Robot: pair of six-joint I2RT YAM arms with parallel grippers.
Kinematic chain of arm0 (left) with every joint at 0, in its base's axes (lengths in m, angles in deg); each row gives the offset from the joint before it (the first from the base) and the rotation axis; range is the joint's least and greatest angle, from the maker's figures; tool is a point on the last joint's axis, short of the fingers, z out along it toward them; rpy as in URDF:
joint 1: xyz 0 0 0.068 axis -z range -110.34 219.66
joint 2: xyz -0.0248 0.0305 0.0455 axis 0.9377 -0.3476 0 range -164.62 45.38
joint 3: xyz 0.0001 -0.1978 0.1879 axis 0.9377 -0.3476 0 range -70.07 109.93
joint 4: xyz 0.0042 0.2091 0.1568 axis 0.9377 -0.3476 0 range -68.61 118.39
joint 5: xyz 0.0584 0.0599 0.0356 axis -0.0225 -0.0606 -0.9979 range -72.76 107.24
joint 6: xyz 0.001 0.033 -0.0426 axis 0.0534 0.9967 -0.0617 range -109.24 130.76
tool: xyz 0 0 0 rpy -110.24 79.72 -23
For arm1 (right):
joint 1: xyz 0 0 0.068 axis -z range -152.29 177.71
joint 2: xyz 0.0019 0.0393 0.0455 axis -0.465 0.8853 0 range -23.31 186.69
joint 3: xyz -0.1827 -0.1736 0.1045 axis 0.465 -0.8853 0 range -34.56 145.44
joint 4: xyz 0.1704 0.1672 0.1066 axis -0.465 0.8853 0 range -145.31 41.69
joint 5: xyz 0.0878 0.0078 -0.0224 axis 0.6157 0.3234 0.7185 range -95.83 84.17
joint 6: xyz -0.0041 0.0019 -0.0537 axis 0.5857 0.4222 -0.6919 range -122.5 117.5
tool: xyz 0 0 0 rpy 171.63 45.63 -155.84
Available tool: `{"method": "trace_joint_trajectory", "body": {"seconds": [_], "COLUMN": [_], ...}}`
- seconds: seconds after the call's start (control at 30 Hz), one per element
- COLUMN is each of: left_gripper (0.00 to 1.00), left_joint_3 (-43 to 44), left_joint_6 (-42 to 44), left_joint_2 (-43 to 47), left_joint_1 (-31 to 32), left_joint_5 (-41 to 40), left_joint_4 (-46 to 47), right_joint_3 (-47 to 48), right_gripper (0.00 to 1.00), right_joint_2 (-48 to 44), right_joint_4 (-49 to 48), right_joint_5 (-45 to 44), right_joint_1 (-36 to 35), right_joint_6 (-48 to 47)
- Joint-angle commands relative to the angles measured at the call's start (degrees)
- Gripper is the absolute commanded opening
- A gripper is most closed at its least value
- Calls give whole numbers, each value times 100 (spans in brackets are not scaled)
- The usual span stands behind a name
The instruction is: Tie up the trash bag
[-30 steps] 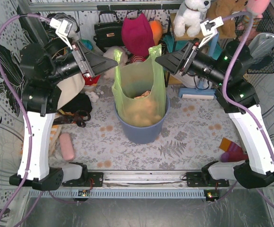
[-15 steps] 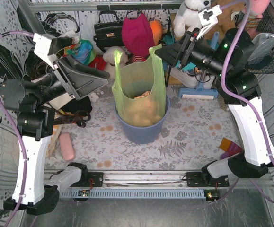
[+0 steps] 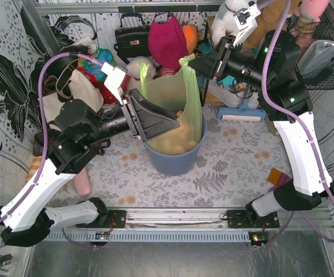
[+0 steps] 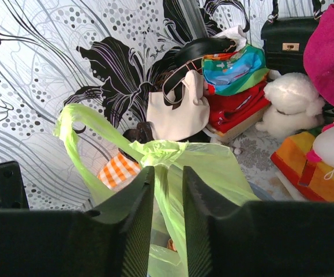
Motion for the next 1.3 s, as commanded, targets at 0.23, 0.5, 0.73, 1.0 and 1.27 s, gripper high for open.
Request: {"method": "trace_joint_trajectory", "body": {"seconds": [0.23, 0.5, 0.73, 1.0, 1.27], "left_gripper": [63, 65, 68, 71, 77], "left_joint_3": [-708, -963, -1431, -1308, -1331], "left_joint_6": [2111, 4244, 5156, 5586, 5829], "left_joint_2": [-73, 21, 68, -273, -573], "left_joint_1": [945, 956, 947, 947, 903], "left_joint_5": [-2135, -2719, -2909, -2924, -2987], "left_joint_4": [1856, 2430, 3366, 3645, 4165], "right_joint_3": [-8, -122, -424, -918, -1272], "right_gripper": [0, 0, 0, 0, 0], "right_joint_2": [-152, -245, -504, -962, -1213], "right_joint_4": [-389, -774, -910, -1075, -1295], "right_joint_5": [91, 300, 572, 522, 647], "right_joint_1": [12, 12, 16, 17, 15], "right_joint_6": [226, 495, 584, 579, 616]}}
